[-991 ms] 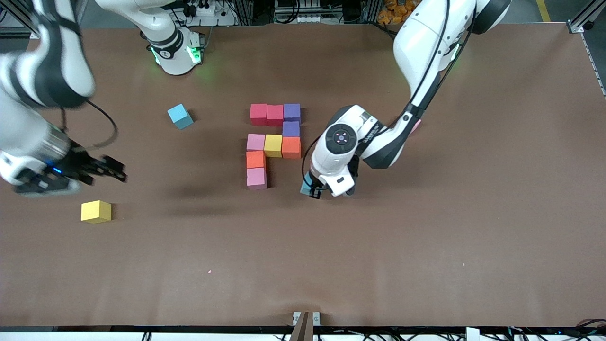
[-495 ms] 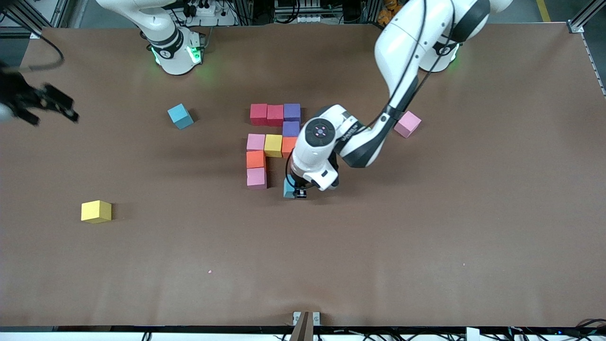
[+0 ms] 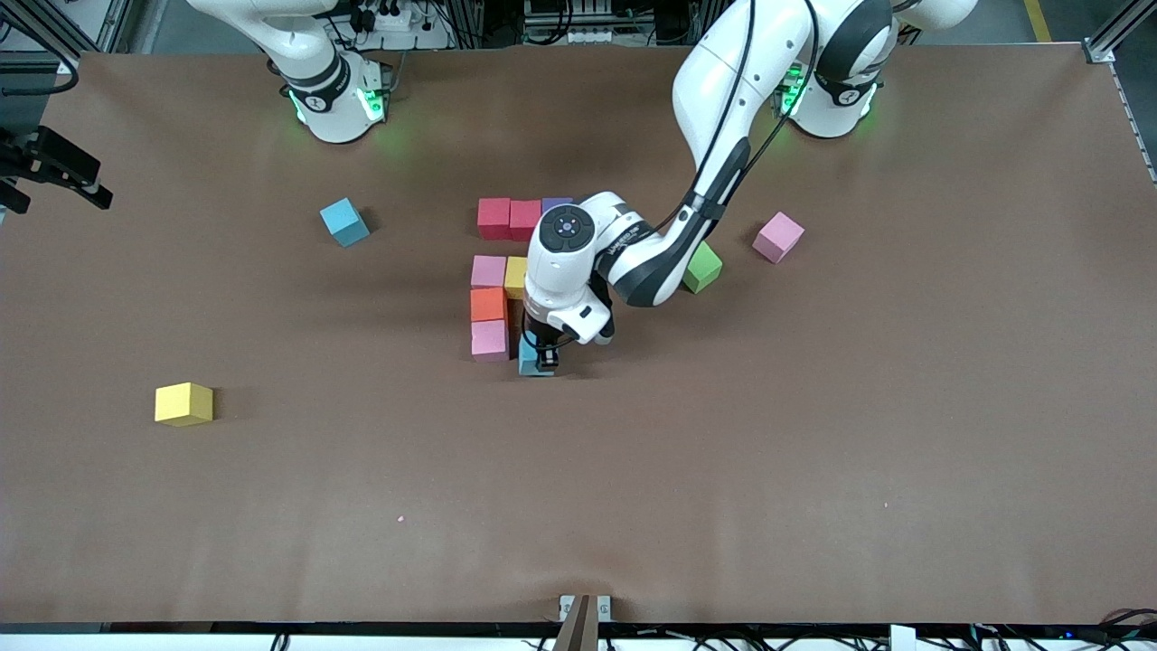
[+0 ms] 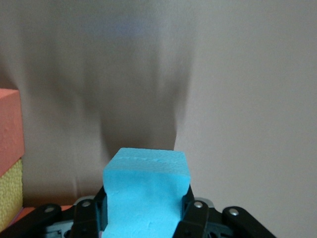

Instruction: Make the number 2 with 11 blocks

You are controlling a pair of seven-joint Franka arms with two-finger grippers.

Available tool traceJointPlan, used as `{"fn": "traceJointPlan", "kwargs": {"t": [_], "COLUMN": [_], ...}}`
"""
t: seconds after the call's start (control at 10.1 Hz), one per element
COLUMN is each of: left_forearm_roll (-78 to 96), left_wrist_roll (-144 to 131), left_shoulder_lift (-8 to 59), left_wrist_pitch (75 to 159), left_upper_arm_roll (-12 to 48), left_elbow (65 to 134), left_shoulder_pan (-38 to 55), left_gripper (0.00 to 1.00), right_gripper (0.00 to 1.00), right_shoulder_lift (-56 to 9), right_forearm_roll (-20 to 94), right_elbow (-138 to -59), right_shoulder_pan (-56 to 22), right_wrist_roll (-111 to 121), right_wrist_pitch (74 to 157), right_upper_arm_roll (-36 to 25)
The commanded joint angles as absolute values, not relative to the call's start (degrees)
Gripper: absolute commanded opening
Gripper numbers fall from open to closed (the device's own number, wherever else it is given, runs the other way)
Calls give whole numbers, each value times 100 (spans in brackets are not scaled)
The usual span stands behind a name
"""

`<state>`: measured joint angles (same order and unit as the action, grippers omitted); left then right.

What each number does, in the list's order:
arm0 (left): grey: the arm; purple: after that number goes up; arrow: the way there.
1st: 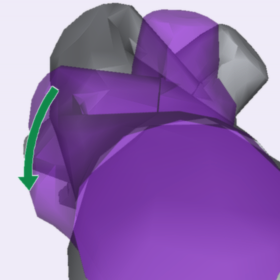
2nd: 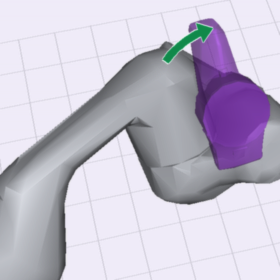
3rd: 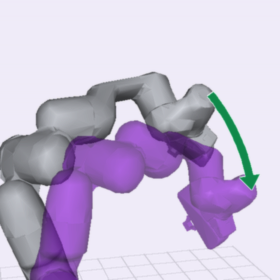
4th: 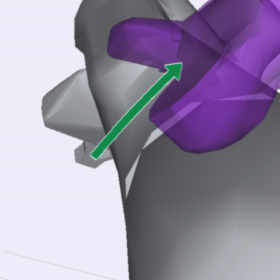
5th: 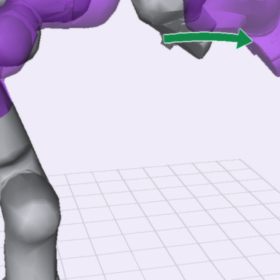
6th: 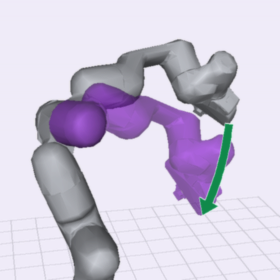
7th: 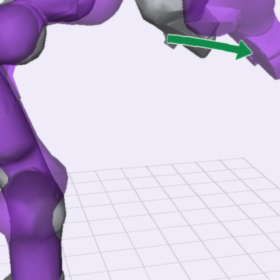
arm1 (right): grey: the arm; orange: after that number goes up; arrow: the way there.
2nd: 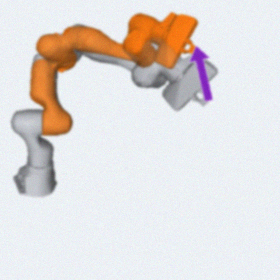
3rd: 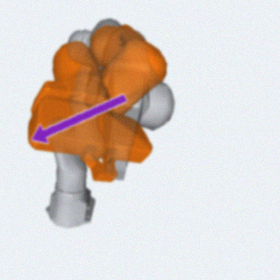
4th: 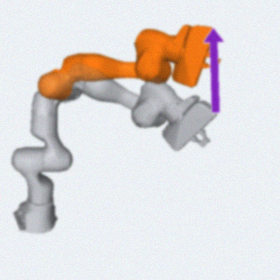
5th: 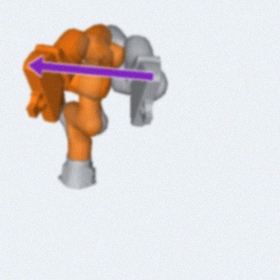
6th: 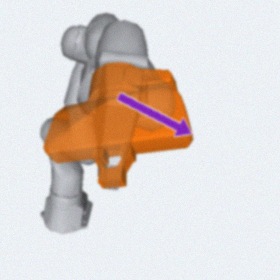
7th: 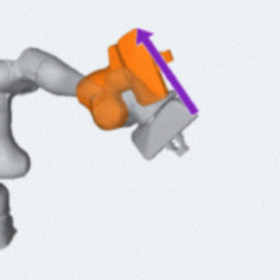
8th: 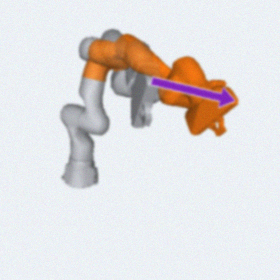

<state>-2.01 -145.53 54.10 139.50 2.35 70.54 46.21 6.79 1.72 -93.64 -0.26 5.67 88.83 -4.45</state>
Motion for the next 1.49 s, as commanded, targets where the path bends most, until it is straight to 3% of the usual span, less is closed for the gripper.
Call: {"fn": "traceJointPlan", "kwargs": {"t": [0.0,1.39], "left_forearm_roll": [-88,-88], "left_wrist_roll": [-14634,-14573], "left_shoulder_lift": [5607,5801], "left_wrist_pitch": [14149,14221], "left_upper_arm_roll": [88,62], "left_elbow": [6812,6820], "left_shoulder_pan": [4798,4992], "left_gripper": [18,23], "right_gripper": [100,100], "right_shoulder_lift": [510,422], "right_forearm_roll": [114,202], "right_elbow": [-9194,-9185], "right_shoulder_pan": [97,282], "right_wrist_roll": [527,853], "right_wrist_pitch": [8701,8437], "right_upper_arm_roll": [-325,-334]}}
